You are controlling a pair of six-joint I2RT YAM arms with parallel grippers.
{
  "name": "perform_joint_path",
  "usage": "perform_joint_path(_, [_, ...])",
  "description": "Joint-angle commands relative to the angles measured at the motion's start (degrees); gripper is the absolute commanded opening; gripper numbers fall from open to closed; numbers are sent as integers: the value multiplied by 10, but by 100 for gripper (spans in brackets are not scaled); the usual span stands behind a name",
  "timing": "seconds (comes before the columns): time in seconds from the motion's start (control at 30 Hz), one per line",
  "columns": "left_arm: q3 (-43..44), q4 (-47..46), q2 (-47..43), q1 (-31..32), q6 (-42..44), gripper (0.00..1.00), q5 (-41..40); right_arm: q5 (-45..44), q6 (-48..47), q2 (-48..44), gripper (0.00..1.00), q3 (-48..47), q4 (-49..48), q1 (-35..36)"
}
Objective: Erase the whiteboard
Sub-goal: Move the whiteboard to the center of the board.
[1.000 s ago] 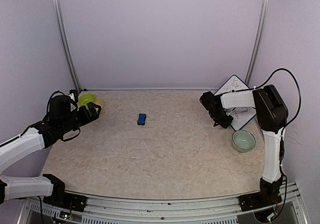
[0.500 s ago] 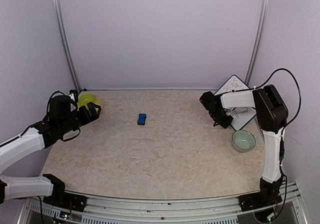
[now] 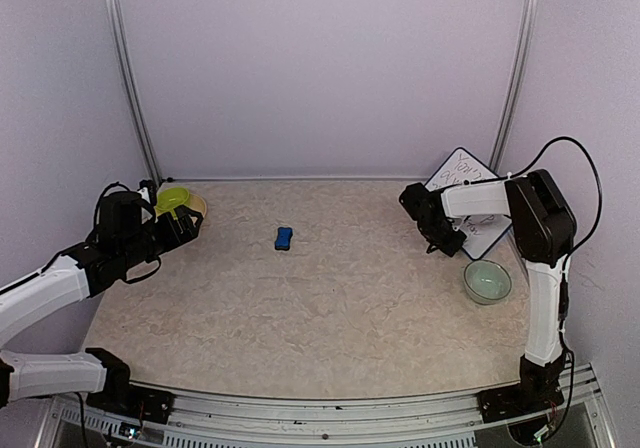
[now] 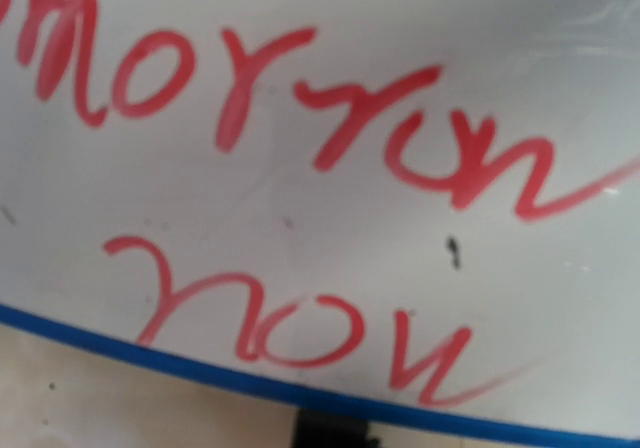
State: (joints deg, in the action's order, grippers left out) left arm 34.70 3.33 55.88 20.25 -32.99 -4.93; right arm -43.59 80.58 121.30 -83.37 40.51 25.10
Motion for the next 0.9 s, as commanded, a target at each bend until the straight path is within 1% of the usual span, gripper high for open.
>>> perform_joint_path(0.0, [-5, -11, -5, 3, -4, 98, 3, 4, -32, -10, 6, 13, -16, 18])
perform_joint_path(0.57, [-2, -14, 1, 3, -13, 98, 7, 18, -111, -34, 7, 45, -76, 45])
perform_joint_path(0.87, [-5, -13, 1, 3, -15, 98, 6, 41, -183, -39, 7, 69, -142, 61])
